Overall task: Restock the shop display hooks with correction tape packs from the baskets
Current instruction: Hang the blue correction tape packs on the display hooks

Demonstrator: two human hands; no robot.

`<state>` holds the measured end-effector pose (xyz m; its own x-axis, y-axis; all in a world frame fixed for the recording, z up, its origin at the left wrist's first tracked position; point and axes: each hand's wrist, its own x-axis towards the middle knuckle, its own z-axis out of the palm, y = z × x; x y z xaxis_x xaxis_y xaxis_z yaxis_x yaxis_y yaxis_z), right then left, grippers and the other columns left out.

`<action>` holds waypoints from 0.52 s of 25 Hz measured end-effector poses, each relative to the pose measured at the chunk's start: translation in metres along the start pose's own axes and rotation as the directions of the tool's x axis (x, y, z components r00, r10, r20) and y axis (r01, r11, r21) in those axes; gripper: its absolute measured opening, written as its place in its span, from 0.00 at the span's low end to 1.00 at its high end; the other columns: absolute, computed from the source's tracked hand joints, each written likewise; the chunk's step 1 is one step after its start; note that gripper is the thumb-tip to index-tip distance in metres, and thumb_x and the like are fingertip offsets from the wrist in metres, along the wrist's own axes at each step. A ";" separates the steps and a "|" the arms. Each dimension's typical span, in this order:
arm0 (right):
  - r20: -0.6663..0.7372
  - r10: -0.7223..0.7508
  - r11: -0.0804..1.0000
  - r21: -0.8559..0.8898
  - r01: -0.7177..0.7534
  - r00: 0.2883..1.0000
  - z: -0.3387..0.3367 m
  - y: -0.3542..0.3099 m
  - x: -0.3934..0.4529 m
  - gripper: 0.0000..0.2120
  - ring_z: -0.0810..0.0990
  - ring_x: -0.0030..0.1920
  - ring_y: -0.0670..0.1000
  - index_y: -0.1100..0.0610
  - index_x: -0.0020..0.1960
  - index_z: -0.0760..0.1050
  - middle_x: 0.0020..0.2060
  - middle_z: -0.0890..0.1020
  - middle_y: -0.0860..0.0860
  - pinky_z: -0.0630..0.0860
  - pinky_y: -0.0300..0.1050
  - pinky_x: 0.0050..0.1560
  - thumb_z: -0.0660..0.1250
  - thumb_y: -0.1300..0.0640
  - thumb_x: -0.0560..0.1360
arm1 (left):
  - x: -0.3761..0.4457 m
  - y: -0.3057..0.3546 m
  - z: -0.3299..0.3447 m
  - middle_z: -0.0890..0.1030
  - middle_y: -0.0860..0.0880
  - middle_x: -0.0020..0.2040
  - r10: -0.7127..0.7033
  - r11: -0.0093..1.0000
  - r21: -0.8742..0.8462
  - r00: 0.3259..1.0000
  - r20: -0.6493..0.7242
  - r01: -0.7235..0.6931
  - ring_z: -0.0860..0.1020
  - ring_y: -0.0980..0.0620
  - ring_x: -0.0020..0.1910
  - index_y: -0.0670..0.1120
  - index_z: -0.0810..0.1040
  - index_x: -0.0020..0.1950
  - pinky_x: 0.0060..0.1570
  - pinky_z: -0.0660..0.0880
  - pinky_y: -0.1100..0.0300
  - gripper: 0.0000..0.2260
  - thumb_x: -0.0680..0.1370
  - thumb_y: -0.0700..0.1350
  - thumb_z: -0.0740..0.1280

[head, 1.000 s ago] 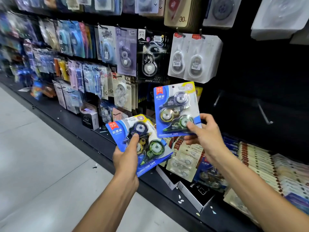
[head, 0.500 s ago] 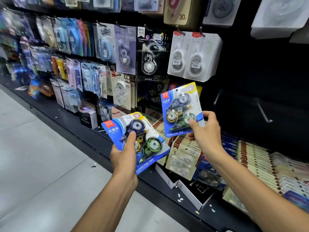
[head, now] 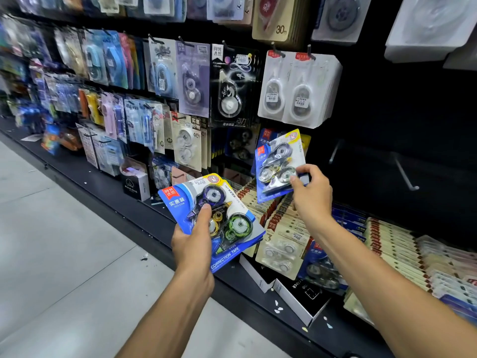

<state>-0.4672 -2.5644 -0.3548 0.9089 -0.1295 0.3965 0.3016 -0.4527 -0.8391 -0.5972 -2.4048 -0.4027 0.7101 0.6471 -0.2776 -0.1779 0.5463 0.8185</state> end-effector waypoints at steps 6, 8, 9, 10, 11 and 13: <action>0.422 0.379 0.877 0.120 -0.466 0.823 0.005 -0.002 0.016 0.35 0.80 0.57 0.56 0.45 0.80 0.55 0.63 0.75 0.52 0.81 0.50 0.47 0.67 0.61 0.80 | -0.002 0.003 0.001 0.87 0.49 0.49 -0.021 1.000 0.003 0.999 0.037 0.021 0.87 0.45 0.44 0.53 0.80 0.56 0.43 0.84 0.44 0.12 0.76 0.53 0.76; 0.461 0.364 0.868 0.148 -0.475 0.809 -0.001 -0.010 0.004 0.29 0.82 0.53 0.55 0.50 0.78 0.61 0.63 0.78 0.53 0.83 0.50 0.46 0.68 0.55 0.80 | -0.005 0.005 0.002 0.88 0.50 0.46 -0.030 1.000 -0.006 0.997 0.065 0.030 0.87 0.46 0.42 0.53 0.81 0.56 0.39 0.84 0.48 0.11 0.76 0.52 0.76; 0.518 0.324 0.877 0.148 -0.457 0.791 -0.005 -0.013 -0.005 0.25 0.83 0.49 0.54 0.52 0.74 0.67 0.59 0.81 0.54 0.82 0.50 0.45 0.68 0.50 0.80 | -0.006 0.006 0.002 0.88 0.49 0.46 -0.032 0.999 -0.012 0.996 0.078 0.033 0.87 0.45 0.42 0.53 0.81 0.55 0.39 0.84 0.48 0.11 0.76 0.51 0.76; 0.598 0.270 0.896 0.132 -0.425 0.755 -0.008 -0.017 -0.014 0.23 0.83 0.46 0.51 0.53 0.69 0.72 0.54 0.83 0.53 0.82 0.48 0.43 0.68 0.45 0.78 | -0.007 0.008 0.002 0.88 0.49 0.46 -0.032 0.999 -0.013 0.995 0.091 0.033 0.87 0.45 0.43 0.52 0.81 0.55 0.41 0.84 0.47 0.11 0.75 0.51 0.76; 0.673 0.211 0.926 0.095 -0.365 0.709 -0.011 -0.021 -0.025 0.23 0.82 0.43 0.48 0.51 0.64 0.75 0.50 0.84 0.50 0.81 0.46 0.40 0.70 0.40 0.75 | -0.007 0.009 0.003 0.88 0.48 0.46 -0.026 1.000 -0.011 0.994 0.105 0.027 0.87 0.44 0.43 0.51 0.82 0.54 0.43 0.84 0.45 0.10 0.75 0.51 0.77; 0.736 0.154 0.971 0.009 -0.237 0.660 -0.015 -0.025 -0.042 0.23 0.80 0.39 0.43 0.48 0.59 0.78 0.40 0.83 0.42 0.74 0.42 0.36 0.74 0.39 0.68 | -0.007 0.007 0.005 0.88 0.46 0.47 -0.016 1.000 -0.003 0.993 0.116 0.017 0.87 0.43 0.44 0.49 0.82 0.53 0.45 0.84 0.42 0.11 0.74 0.50 0.77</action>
<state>-0.5170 -2.5610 -0.3445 0.8579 0.4938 -0.1418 0.0801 -0.4013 -0.9124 -0.5998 -2.4083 -0.3922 0.7870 0.5723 -0.2306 -0.1684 0.5587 0.8121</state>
